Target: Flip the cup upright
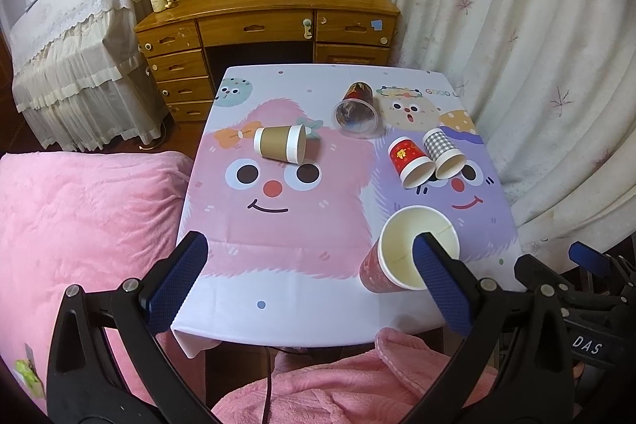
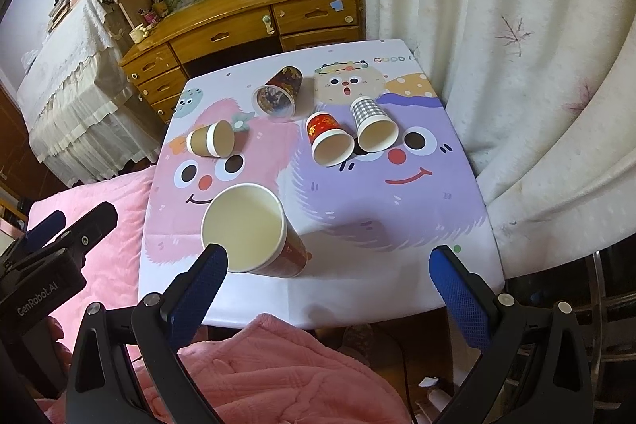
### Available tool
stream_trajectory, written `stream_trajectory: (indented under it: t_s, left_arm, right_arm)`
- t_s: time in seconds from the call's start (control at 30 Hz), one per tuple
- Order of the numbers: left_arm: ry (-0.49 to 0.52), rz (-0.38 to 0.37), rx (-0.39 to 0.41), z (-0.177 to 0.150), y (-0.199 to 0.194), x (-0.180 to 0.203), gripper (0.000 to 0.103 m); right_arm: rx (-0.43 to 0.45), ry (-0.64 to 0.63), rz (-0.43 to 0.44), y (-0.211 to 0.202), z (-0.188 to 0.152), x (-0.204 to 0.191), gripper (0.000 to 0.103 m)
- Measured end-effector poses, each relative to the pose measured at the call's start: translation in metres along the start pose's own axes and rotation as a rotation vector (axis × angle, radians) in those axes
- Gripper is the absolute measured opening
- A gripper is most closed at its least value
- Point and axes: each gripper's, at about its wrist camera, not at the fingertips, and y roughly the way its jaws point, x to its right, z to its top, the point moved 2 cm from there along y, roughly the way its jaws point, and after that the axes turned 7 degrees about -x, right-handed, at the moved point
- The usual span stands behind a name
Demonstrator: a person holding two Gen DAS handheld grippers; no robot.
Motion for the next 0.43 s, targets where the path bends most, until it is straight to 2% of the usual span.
stream_trajectory:
  t_s: [0.43]
  left_arm:
    - [-0.001,0.007,0.000,0.0020,-0.0009,-0.0007,0.102]
  right_arm:
    - [-0.013,-0.004,0.003,0.0042,0.0002,-0.0024,0.103]
